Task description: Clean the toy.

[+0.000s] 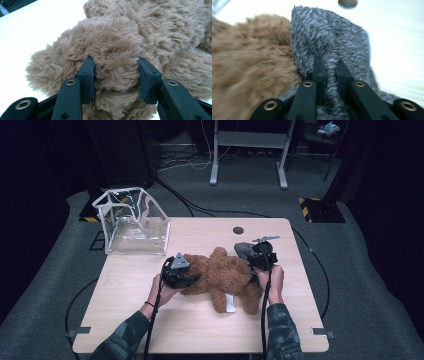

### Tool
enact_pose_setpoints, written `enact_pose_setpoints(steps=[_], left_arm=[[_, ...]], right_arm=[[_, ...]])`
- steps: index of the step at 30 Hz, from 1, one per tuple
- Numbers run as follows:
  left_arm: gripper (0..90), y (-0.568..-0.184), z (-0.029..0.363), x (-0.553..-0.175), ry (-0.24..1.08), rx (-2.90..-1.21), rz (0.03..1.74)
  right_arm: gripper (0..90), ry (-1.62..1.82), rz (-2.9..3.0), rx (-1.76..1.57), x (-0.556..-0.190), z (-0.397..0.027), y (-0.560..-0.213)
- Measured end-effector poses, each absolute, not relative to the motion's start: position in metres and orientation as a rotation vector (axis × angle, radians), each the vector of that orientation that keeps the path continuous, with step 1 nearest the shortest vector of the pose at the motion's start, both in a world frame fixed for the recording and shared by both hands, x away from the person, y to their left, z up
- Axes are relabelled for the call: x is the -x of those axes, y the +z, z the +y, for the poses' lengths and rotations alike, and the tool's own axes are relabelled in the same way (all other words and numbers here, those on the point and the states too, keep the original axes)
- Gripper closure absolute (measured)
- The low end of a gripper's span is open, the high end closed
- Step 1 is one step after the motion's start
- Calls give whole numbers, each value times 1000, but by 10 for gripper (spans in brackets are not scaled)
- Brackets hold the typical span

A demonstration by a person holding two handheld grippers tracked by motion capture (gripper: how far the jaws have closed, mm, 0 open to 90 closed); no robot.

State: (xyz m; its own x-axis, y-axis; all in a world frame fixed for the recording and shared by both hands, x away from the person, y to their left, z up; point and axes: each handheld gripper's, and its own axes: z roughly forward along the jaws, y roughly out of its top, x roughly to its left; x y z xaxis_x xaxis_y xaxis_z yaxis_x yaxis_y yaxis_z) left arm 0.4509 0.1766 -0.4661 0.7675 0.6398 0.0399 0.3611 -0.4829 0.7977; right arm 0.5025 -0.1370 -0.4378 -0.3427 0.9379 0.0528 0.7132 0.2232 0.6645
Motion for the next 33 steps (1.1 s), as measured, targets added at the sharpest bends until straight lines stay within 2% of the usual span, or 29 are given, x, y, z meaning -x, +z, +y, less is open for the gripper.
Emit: enact_pose_setpoints(steps=[6,10,15,22,33], left_arm=[[546,-466,177,-451,420,-2118,747],[546,-466,177,-451,418,-2117,748],[546,-466,177,-451,410,-2117,749],[546,-466,177,-451,422,-2124,748],[546,-466,177,-451,412,-2122,747]], right_arm=[[820,774,2098,-1662,-519,-148,-461],[820,653,2018,-1718,-524,-162,-459],[818,763,1999,-1746,-508,-176,-448],[818,870,2118,-1594,-481,-156,-432],[821,732,2157,-1663,-499,-152,-473]])
